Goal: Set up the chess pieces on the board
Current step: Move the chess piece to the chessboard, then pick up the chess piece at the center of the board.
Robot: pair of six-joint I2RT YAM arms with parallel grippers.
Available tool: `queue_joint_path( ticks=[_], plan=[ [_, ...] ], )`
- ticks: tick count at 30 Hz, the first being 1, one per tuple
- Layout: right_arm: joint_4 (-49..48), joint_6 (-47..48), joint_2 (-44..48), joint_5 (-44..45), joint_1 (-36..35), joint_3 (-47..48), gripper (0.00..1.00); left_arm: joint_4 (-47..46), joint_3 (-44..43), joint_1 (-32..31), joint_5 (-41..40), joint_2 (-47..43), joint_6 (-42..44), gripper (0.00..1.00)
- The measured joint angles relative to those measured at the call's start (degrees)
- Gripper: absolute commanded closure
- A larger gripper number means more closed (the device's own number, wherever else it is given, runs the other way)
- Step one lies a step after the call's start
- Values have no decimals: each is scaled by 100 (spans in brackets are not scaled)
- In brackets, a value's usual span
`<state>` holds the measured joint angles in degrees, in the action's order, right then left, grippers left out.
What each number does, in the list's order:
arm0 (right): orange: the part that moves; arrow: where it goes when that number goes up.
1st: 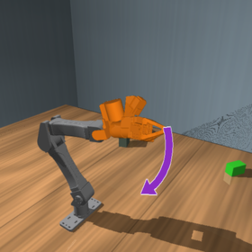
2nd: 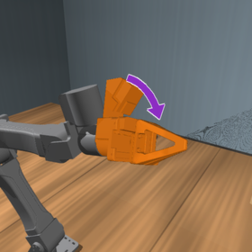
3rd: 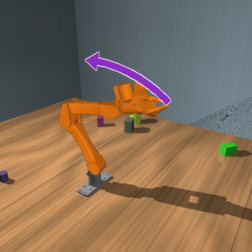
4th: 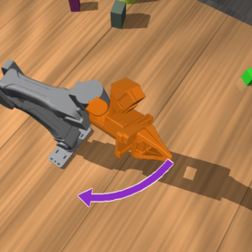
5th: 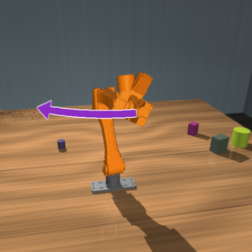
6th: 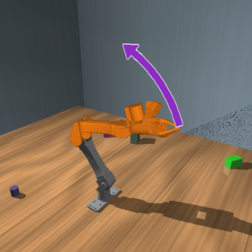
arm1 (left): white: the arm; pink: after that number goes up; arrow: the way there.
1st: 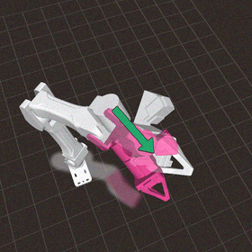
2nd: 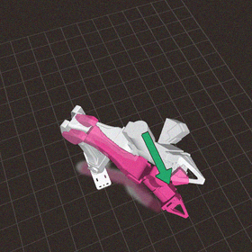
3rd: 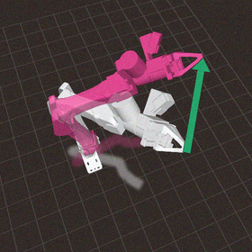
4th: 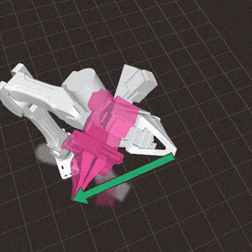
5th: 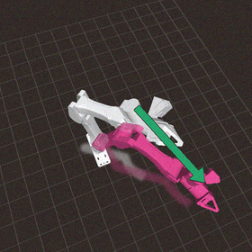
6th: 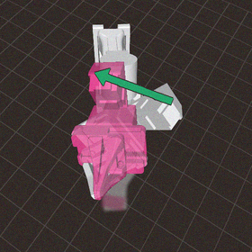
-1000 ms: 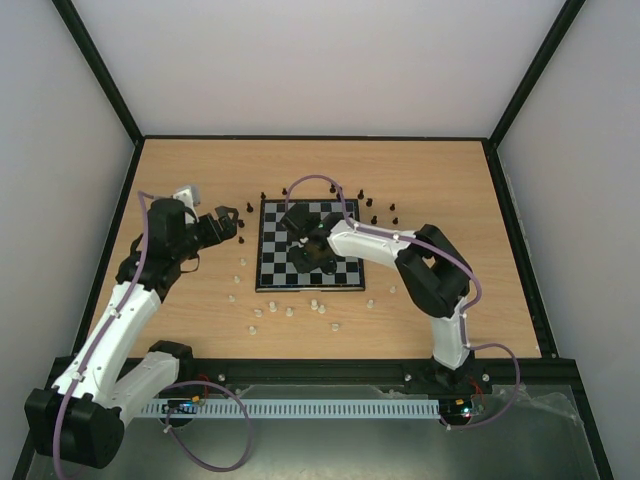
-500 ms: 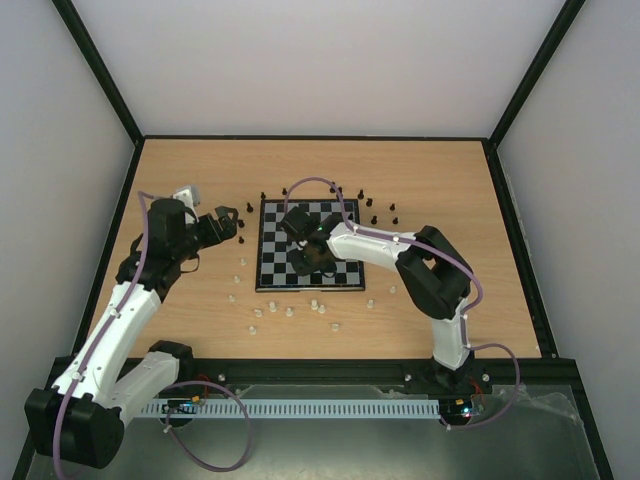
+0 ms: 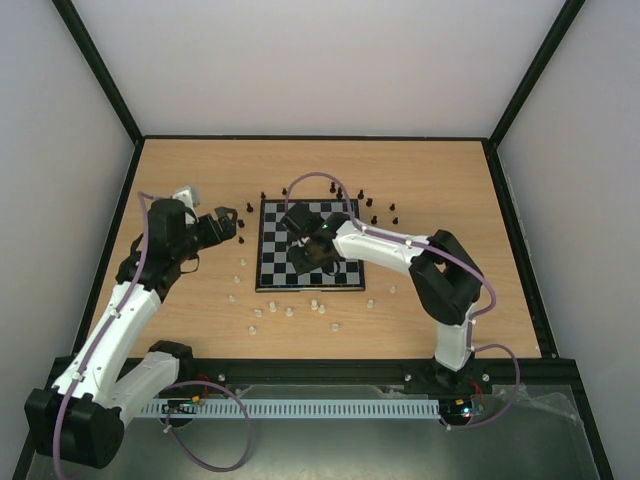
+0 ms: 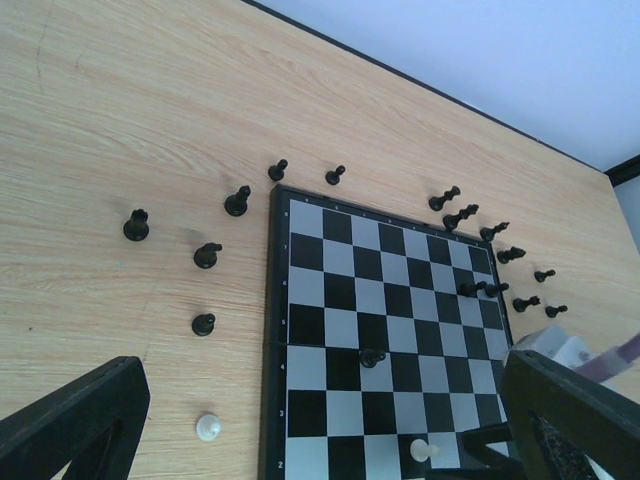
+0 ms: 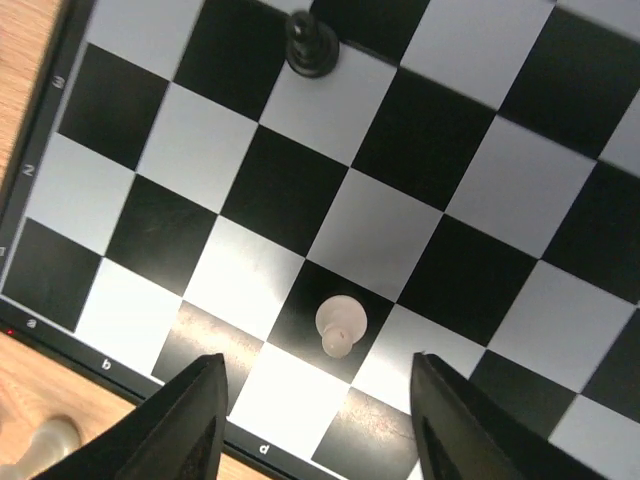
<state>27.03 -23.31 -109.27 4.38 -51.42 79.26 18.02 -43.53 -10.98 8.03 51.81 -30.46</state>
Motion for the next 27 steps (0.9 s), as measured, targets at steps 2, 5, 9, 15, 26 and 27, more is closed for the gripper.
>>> queue_joint_path(
  ticks=[2,5,9,15,26,27],
  plan=[
    [13,4,101,35,0,7,33,37,-7,0,-22,0,-2,1],
    [15,35,328,155,0,20,1,105,-83,0,-59,4,-22,1],
    [-31,-22,728,387,28,-20,1,140,-317,0,-81,66,-52,1],
    [57,-404,1316,977,326,-85,1,111,-608,-11,-2,431,-155,0],
    [87,-710,2033,1620,566,-892,1,24,-826,-35,446,1038,-426,0],
    [114,-752,2076,1646,610,-892,1,-11,-841,-39,444,1008,-424,0]
  ],
)
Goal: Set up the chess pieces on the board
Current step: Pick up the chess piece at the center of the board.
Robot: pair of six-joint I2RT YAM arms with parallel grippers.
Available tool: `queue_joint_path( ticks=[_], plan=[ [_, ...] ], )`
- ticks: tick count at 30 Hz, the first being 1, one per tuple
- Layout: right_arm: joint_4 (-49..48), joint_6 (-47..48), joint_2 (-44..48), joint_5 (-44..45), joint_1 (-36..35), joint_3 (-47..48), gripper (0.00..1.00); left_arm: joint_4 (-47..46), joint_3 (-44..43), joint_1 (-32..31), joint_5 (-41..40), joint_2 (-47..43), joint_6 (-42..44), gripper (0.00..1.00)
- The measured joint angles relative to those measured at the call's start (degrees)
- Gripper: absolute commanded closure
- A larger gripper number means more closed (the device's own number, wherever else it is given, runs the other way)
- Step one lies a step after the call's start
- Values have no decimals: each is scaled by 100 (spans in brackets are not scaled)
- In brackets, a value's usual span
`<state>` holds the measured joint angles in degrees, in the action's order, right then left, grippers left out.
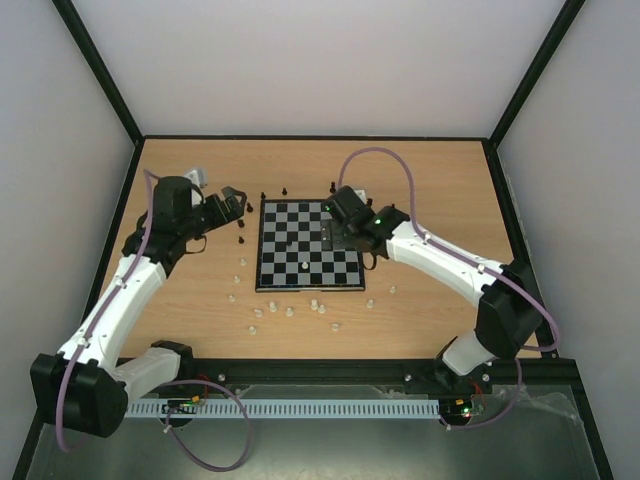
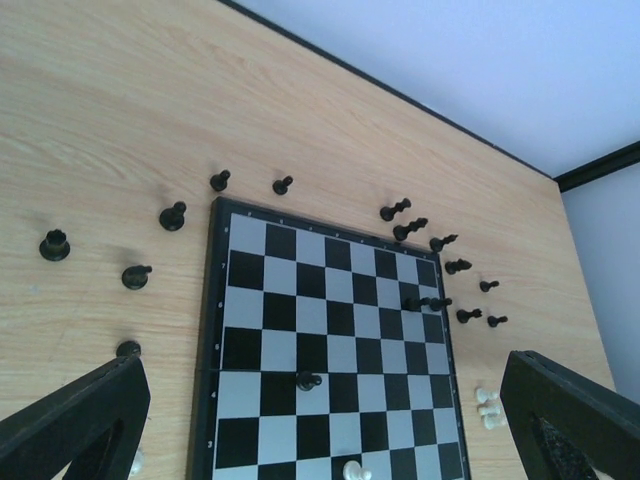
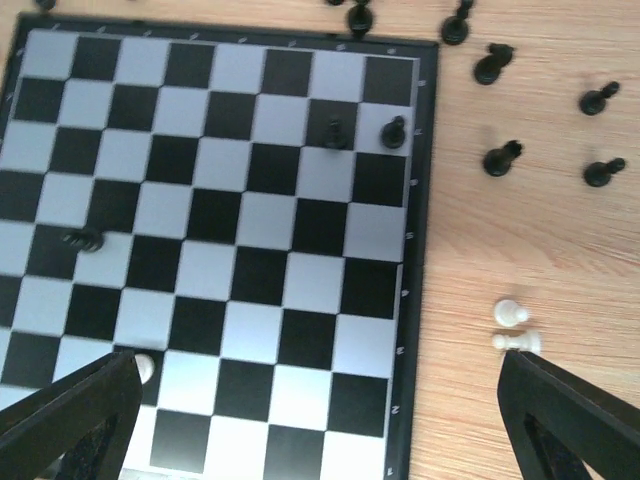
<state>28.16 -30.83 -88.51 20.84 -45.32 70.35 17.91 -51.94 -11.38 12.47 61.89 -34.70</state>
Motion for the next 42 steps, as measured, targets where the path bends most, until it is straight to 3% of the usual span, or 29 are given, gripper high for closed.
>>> queue_joint_path(
  ticks=[5,11,14,24,42],
  plan=[
    [-186,-118,81,-140,540,-297,3,-15,-76,-24,-232,-26,17,1],
    [-402,-125,48,-175,1043,-938,34,-2,26,-24,-531,83,17,0],
    [-544,-127,-83,-216,1287,-940,44,-37,214,-24,-544,83,22,1],
    [-688,33,-1287,-374,1694,-509,62,-234,544,-35,-129,9,96,1],
    [-667,127,-1565,-345,1694,-376,59,-557,855,-85,66,-98,107,0]
  ],
)
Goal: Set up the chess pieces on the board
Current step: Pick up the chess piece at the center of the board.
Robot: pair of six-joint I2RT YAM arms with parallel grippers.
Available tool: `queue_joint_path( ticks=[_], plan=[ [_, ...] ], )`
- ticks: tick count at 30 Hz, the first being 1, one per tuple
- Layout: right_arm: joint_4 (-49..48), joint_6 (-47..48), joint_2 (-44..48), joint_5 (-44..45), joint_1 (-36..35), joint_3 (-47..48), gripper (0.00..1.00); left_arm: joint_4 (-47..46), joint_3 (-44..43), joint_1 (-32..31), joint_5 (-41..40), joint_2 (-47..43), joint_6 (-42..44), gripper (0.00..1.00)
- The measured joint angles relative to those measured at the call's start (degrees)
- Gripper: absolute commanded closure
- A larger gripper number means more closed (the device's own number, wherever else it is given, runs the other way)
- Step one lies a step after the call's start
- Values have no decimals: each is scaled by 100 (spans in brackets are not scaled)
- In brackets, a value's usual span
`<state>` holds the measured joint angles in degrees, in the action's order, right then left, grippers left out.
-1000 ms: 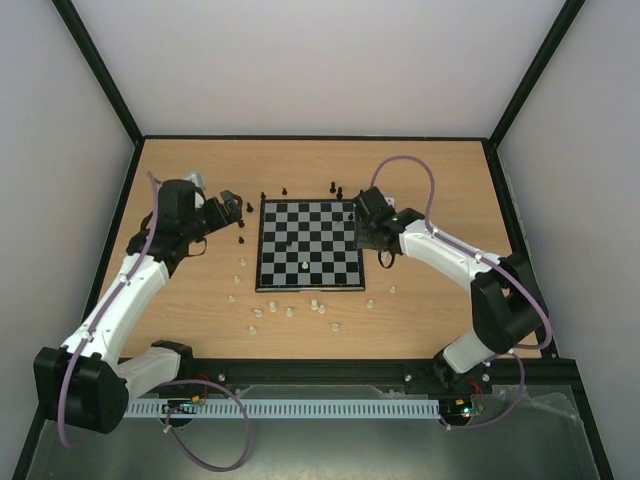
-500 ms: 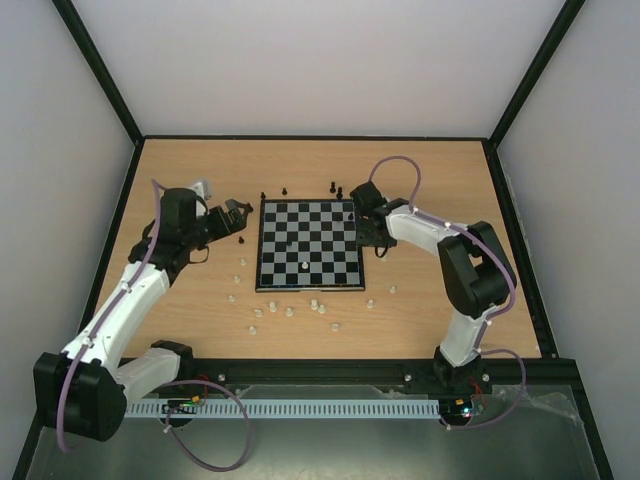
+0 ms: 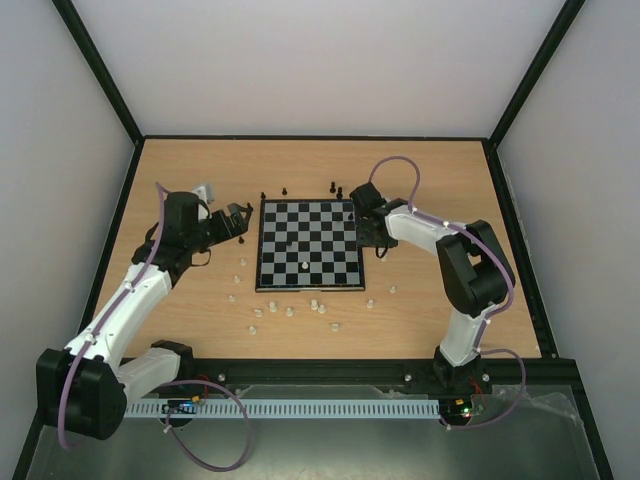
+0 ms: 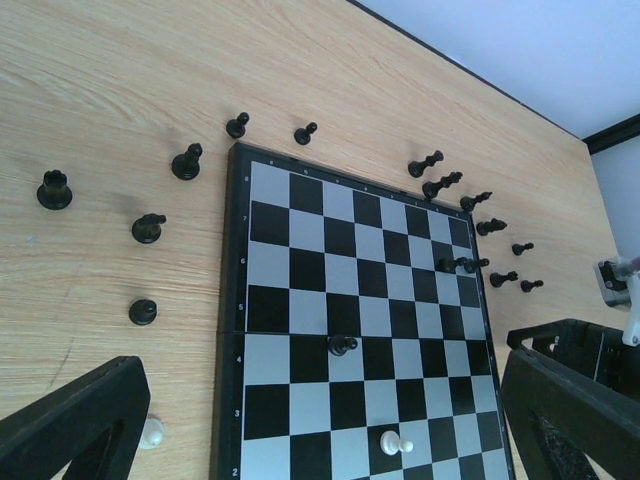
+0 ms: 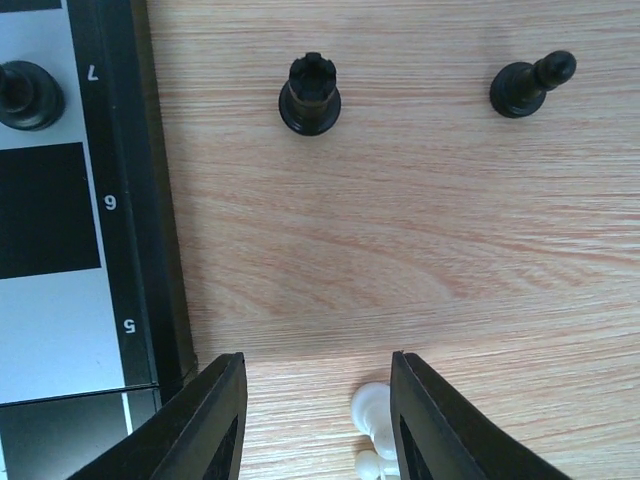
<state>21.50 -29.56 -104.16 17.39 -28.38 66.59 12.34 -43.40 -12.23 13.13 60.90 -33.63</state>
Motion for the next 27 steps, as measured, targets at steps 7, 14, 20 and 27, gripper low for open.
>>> queue_joint_path(
  ticks=[7,14,20,27],
  plan=[
    [9,-2,39,44,0,-195,62,-20,0,-4,0,11,0,0],
    [17,0,216,48,0,-358,74,-50,0,-13,0,39,-2,1],
    [4,0,219,24,0,-400,78,-57,-2,-35,-7,39,-2,1],
    [-2,2,219,-4,0,-487,88,-57,-2,-74,-11,39,0,0]
  ],
)
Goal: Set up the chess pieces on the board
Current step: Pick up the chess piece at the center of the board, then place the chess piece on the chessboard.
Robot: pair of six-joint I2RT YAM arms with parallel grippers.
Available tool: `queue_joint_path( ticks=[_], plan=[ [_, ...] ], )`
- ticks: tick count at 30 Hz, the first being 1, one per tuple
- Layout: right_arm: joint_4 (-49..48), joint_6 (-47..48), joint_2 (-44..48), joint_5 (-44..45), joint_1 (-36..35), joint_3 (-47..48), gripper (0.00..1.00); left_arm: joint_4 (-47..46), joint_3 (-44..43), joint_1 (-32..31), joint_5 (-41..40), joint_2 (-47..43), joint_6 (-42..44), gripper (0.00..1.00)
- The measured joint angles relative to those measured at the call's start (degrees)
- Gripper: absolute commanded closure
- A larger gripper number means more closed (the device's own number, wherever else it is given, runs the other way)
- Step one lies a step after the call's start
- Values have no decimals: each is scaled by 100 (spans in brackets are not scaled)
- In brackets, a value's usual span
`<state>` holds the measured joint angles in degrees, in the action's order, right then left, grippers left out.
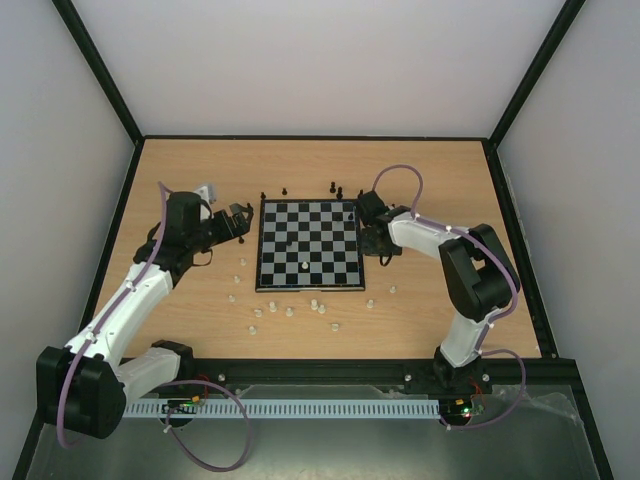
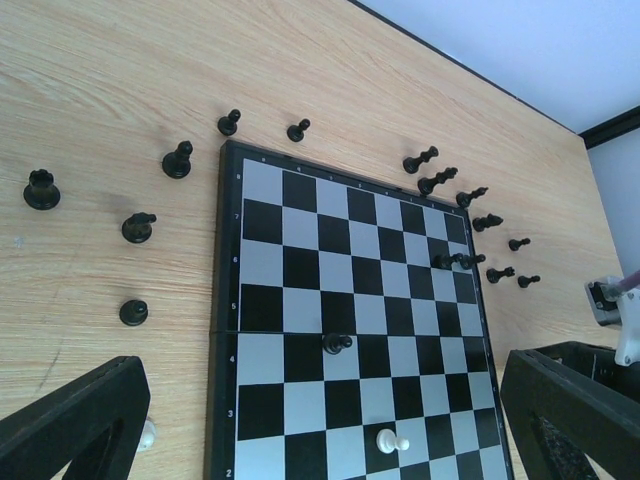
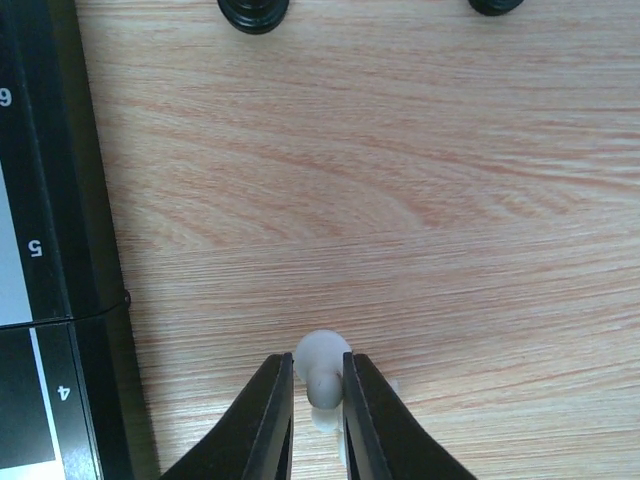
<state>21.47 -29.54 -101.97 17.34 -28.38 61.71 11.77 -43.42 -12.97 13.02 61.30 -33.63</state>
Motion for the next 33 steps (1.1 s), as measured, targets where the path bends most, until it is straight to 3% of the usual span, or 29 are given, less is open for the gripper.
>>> queue_joint_path(
  ticks=[5,17,33],
  plan=[
    [-2,0,39,-35,0,-28,95,2,0,-4,-26,0,0,1],
    [2,96,879,-549,-63,-44,97,24,0,-26,-177,-2,0,0],
    [31,74,710,-817,-1051,-275,97,44,0,-63,-328,-4,-26,0]
  ],
)
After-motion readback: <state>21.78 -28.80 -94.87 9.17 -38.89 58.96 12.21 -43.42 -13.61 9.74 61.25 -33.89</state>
